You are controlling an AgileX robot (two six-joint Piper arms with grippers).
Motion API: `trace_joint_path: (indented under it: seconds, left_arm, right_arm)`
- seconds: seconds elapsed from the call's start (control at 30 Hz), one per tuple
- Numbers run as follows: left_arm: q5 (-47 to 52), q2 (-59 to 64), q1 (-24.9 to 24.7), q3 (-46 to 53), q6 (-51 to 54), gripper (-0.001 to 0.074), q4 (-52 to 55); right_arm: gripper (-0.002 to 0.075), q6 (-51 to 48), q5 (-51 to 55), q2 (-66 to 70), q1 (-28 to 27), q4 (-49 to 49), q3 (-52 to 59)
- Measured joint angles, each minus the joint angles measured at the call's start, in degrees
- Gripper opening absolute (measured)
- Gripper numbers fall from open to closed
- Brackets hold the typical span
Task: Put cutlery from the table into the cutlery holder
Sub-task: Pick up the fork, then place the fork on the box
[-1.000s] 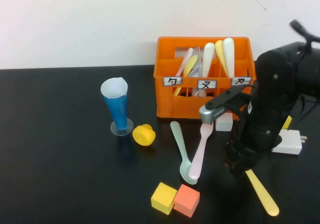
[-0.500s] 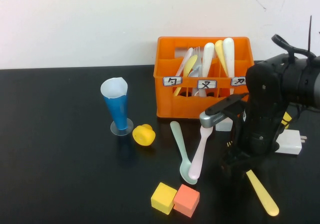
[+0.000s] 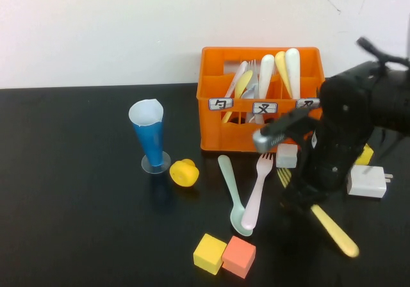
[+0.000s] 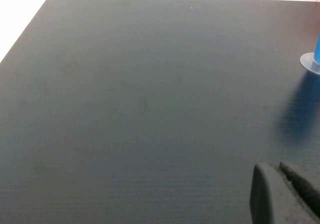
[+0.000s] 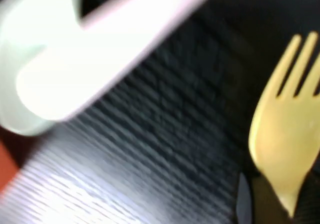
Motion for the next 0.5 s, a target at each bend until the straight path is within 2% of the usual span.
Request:
trace_joint_path:
  seconds: [0.1,0.3,0.5]
  left_arm:
    - [0.0,0.0,0.0,0.0,0.0,-0.0001,0.0]
    - [0.0,0.0,0.0,0.0,0.0,-0.0001,0.0]
    - [0.0,0.0,0.0,0.0,0.0,-0.0001,0.0]
  right_arm:
    - [0.0142,2.6,-7.63,-6.41,1.39,-0.62,3.16]
    - [0.0137,10.13,-36.37,-19.8,4.44,-0.67,16.63]
    - [0.0136,11.58,-57.96,-23.06,4.71,-0.67,23.79]
